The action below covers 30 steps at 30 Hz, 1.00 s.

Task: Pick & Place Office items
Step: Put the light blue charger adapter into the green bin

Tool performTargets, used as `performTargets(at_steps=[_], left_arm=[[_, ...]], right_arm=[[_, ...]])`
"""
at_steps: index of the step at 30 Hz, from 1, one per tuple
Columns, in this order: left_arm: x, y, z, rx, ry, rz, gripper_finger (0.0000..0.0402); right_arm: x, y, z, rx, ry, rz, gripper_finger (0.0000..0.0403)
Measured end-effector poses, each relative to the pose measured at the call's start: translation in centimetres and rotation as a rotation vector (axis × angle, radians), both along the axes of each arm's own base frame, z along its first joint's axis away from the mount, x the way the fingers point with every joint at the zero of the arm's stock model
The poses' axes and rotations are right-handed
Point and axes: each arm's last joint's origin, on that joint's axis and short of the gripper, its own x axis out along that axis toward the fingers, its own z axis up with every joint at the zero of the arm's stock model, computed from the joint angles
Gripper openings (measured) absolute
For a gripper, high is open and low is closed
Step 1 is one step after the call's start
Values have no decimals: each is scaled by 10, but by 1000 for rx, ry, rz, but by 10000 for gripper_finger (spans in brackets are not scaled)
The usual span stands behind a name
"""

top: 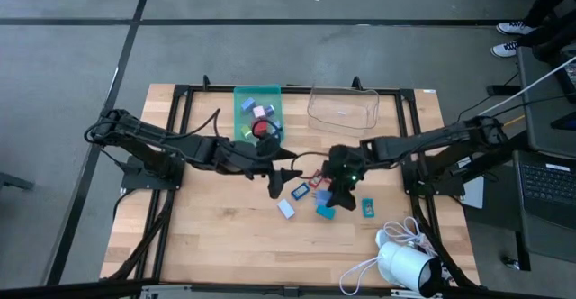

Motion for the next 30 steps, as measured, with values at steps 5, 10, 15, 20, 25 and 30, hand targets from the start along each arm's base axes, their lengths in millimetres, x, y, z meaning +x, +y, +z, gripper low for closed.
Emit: performTargets(at_steps=[5,10,15,20,25,30], left_arm=[[-2,1,-6,93,78,-11,274],[-4,2,-2,154,69,-32,272],[-21,6,16,205,37,-8,271],[-59,17,43,266,60,68,271],[-89,24,38,261,219,85,271],[-71,18,17,339,353,35,271]], right_arm=[[11,-5,29,106,-78,51,210],[14,-9,41,171,-97,65,210],[14,-8,43,187,-81,66,210],[13,-6,43,180,-84,71,210],[17,-9,45,175,-129,61,210],[23,-11,53,203,-219,50,210]])
